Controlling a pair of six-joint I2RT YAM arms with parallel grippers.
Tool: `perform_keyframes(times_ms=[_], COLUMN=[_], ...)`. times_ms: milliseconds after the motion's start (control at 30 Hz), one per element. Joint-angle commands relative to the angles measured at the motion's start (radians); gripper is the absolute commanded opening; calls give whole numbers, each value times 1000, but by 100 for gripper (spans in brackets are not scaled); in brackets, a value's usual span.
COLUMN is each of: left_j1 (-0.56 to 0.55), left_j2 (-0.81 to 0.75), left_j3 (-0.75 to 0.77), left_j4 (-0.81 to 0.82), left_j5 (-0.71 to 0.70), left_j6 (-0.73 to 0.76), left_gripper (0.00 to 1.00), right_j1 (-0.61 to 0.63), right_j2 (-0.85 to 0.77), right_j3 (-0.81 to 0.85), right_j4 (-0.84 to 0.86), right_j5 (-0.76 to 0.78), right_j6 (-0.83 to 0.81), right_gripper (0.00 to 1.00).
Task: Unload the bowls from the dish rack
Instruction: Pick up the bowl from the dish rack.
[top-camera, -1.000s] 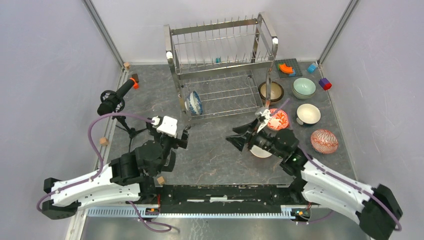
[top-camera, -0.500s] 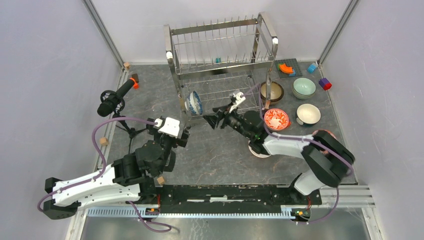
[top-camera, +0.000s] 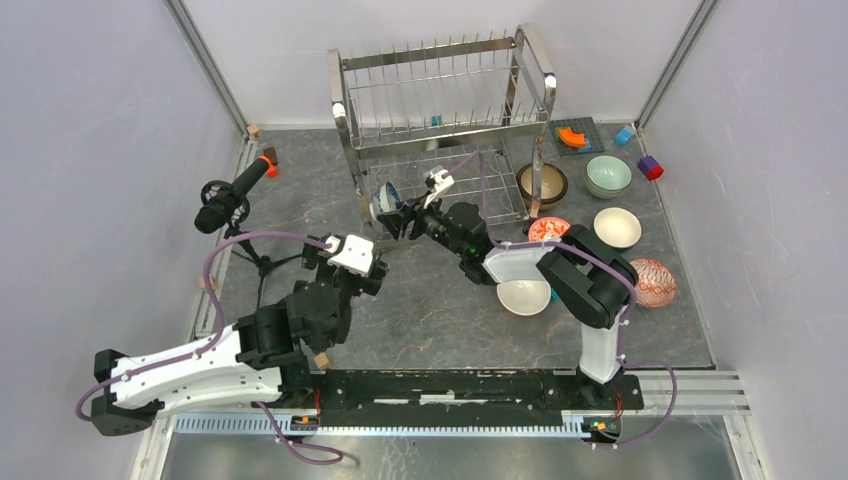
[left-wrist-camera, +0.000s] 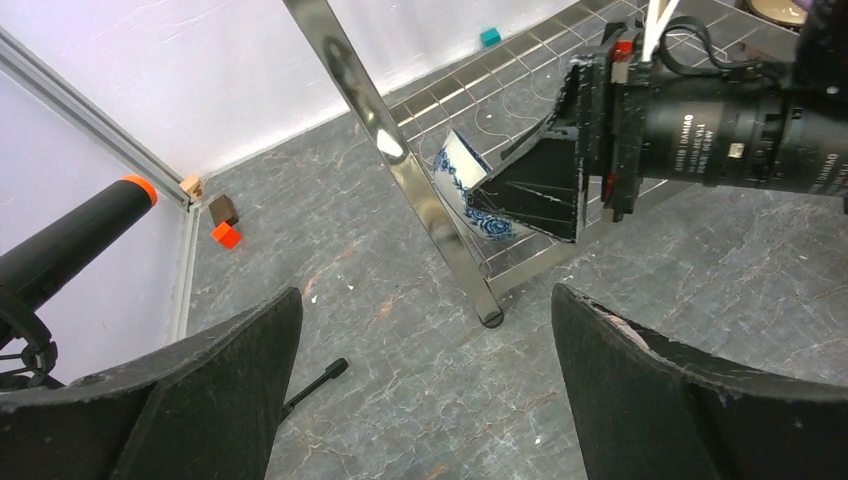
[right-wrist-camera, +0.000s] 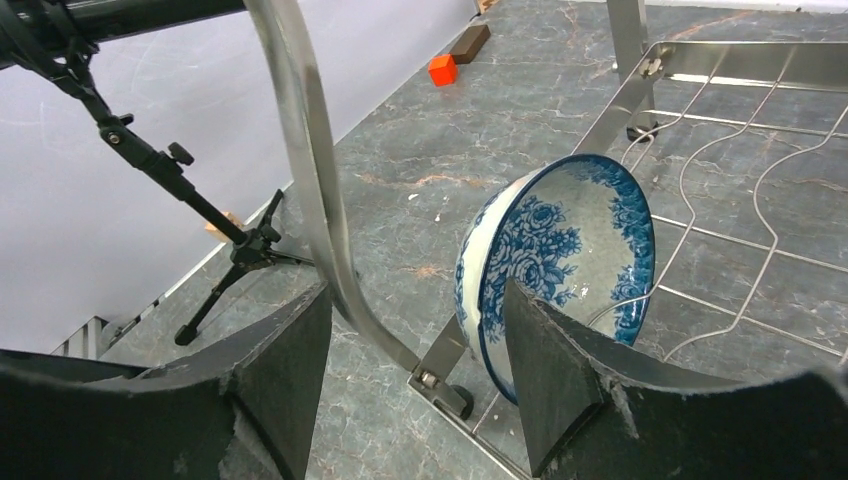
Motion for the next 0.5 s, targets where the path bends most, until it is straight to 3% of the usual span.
perform_keyframes(times_ms=[0, 467], left_j1=[3, 4], left_j2=[2, 5], left_j3=[27, 29], left_j4=[15, 4], left_j5=[-26, -12], left_j6=[23, 8], left_gripper=[99, 99], right_j1=[-8, -33], right_j2=[49, 181], right_j3=[80, 217], right_j4=[29, -62], right_j5=[-8, -20], right_j6=[6, 54], right_gripper=[68, 58])
